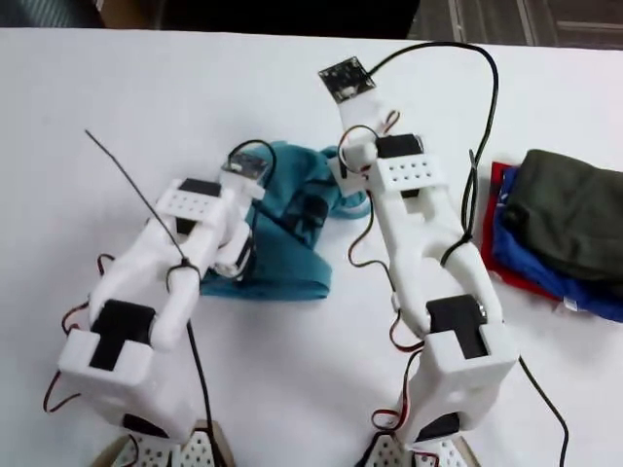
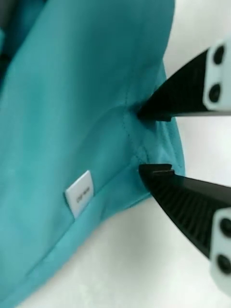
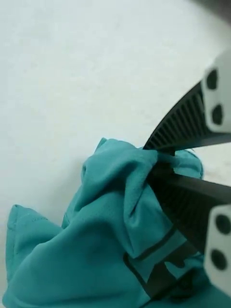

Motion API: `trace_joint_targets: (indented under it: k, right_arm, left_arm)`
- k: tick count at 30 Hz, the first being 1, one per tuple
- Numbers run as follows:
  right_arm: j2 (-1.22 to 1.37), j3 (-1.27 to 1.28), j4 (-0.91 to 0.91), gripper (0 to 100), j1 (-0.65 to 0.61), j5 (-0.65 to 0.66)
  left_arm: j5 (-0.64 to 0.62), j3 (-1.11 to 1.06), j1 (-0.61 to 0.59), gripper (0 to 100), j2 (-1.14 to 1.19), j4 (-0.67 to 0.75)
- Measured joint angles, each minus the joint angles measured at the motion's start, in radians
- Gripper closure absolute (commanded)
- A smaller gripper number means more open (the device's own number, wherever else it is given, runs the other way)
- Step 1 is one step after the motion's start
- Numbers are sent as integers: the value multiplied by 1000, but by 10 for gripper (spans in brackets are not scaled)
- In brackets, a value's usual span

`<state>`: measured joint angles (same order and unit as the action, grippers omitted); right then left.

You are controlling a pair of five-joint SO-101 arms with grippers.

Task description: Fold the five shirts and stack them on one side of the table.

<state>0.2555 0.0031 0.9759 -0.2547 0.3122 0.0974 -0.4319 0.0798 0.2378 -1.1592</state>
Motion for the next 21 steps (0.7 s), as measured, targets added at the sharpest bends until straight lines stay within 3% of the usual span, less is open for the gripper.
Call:
trace_joint_targets:
  k: [3, 7, 16, 21]
  right_arm:
    - [0, 0, 0, 978, 0, 2]
    - [0, 0, 0, 978, 0, 2]
    - [0, 0, 0, 978, 0, 2]
    - [0, 0, 0, 978, 0, 2]
  left_arm:
    - [0, 32, -2, 834, 21, -15]
    - [-2, 41, 5, 980, 28, -20]
    - [-2, 61, 11, 974, 38, -23]
    - [-2, 150, 11, 973, 57, -106]
